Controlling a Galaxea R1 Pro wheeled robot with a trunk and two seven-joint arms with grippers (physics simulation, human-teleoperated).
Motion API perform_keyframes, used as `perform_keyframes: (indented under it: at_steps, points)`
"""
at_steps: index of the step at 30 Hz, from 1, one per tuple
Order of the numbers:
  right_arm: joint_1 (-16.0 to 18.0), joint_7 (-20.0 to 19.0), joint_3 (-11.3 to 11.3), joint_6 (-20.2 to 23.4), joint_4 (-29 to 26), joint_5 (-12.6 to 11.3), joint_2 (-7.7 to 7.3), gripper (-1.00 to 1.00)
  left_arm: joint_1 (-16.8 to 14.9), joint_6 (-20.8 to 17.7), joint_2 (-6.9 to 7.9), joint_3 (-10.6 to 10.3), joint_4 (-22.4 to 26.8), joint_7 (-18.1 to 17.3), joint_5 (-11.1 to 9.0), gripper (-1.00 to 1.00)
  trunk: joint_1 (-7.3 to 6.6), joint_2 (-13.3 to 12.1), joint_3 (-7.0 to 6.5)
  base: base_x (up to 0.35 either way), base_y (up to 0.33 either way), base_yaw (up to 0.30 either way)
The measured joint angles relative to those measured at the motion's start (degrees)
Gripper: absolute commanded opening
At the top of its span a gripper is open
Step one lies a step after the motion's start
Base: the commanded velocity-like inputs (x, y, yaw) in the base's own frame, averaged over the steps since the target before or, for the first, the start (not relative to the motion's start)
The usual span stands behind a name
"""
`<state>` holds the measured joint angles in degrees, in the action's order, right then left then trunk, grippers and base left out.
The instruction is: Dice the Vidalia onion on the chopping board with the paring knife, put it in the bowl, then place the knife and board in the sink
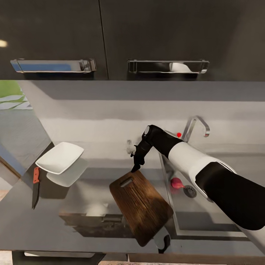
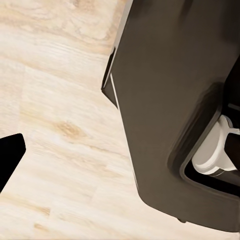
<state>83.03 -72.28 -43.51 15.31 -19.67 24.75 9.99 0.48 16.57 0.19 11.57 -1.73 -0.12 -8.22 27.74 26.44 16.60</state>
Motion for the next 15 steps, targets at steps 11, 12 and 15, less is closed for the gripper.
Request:
perform_keyframes:
  at_steps: [11,12,15]
  points:
    - [0.0,0.0,-0.1,0.0,0.0,0.0,-0.01,1.00,0.0,0.0,0.08,-0.1,0.0,-0.1,0.0,1.00,0.00,0.0,1.02,0.000,0.057,0.000]
    - [0.0,0.0,-0.1,0.0,0.0,0.0,-0.01,1.00,0.0,0.0,0.08,-0.1,0.0,-0.1,0.0,1.00,0.00,0.0,1.11,0.000,0.142,0.000]
    - [0.0,0.1,-0.1,0.0,0.0,0.0,-0.01,1.00,0.0,0.0,0.08,-0.1,-0.1,-0.1,0.0,1.00,0.00,0.0,1.39,0.000,0.082,0.000]
